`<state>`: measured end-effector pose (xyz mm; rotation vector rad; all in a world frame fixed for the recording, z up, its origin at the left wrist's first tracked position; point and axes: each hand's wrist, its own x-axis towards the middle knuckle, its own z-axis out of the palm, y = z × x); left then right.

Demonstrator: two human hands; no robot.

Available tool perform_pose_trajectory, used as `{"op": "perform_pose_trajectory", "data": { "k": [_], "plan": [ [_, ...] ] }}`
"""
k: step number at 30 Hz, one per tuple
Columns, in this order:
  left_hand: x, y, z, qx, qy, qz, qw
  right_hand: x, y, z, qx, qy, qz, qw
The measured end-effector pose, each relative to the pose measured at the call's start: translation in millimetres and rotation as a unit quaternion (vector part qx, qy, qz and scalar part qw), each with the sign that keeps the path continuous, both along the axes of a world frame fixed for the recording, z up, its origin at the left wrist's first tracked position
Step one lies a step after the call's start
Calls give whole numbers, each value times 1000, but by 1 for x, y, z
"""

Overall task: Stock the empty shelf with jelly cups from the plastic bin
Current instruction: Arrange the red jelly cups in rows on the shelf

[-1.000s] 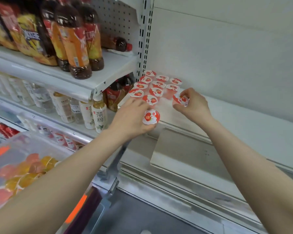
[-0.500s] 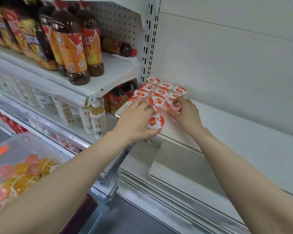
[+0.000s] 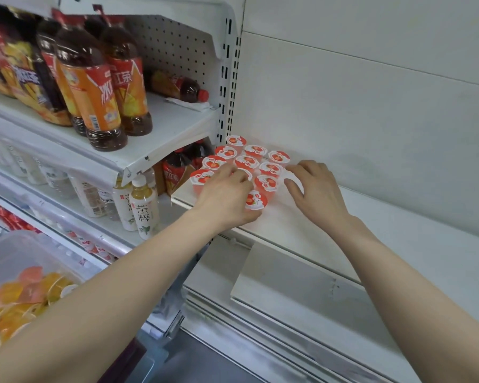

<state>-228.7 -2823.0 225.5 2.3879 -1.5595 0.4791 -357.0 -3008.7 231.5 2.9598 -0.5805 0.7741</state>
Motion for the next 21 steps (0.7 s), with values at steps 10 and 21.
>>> {"op": "perform_pose_trajectory", "data": {
  "k": [10, 21],
  "plan": [
    [-1, 12, -1, -3, 42, 13, 999, 5, 7, 6, -4, 13, 14, 1000],
    [24, 76, 9, -30, 25, 12, 999, 13, 58, 23, -29, 12, 36, 999]
  ]
}}
